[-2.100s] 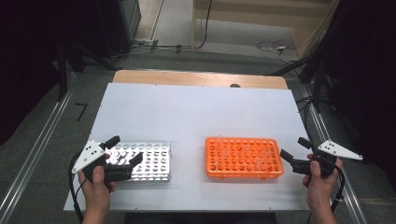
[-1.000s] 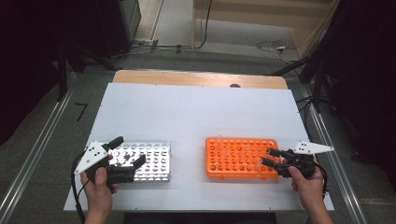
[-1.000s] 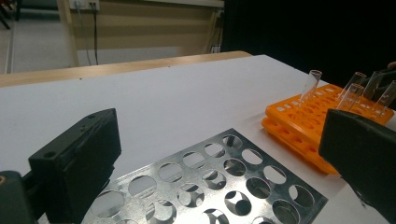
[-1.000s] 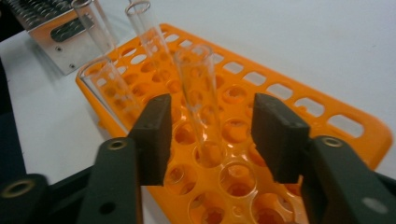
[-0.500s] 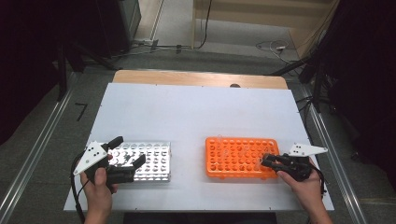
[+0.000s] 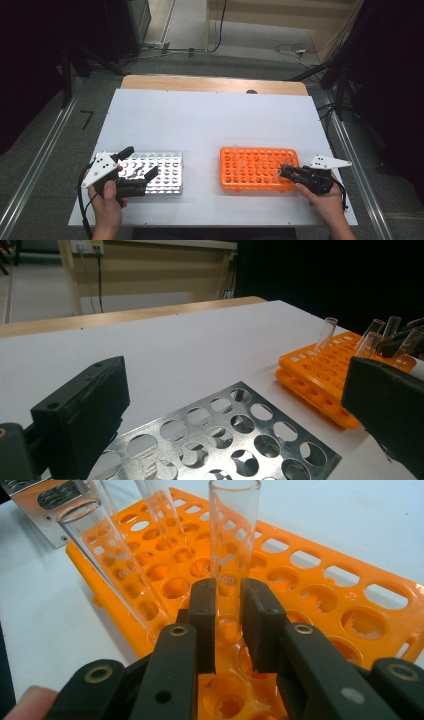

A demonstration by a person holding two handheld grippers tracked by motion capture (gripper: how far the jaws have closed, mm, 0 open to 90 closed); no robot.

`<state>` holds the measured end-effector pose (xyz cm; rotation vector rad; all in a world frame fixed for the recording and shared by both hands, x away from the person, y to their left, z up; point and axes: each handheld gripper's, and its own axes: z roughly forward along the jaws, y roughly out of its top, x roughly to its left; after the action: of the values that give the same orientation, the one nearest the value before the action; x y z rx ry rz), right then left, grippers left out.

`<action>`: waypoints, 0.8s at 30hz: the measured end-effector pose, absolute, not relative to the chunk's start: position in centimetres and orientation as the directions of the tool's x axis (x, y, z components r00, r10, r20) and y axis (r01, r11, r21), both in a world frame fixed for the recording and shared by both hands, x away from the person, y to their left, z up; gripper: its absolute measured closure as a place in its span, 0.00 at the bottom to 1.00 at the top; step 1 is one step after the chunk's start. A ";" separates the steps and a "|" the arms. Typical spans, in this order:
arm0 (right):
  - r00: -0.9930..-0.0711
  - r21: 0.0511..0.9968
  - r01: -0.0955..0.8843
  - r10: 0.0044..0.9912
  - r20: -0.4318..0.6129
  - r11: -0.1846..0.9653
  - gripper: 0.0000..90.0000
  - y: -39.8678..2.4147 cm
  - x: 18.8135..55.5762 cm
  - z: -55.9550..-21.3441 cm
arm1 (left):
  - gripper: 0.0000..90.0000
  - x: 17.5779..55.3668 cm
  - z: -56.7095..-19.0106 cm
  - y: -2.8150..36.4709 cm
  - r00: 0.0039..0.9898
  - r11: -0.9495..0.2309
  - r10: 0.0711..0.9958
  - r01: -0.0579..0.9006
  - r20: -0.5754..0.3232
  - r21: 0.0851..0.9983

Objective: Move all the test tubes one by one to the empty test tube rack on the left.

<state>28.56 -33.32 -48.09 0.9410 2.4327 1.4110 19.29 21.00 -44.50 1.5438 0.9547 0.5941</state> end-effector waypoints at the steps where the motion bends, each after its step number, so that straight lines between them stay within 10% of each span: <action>1: -0.784 0.828 0.435 0.602 0.154 0.355 0.82 -33.3 28.5 -48.0 | 0.00 19.3 -44.5 21.0 0.537 0.002 0.832 0.245 -0.137 0.970; 24: -0.748 0.844 0.453 0.637 0.186 0.287 0.82 -33.7 28.4 -45.0 | 0.00 19.2 -44.3 20.3 0.556 -0.011 0.821 0.246 -0.132 0.969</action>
<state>28.40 -33.67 -45.00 1.0152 2.3637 1.4526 19.17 20.27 -44.30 1.5581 0.9369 0.5812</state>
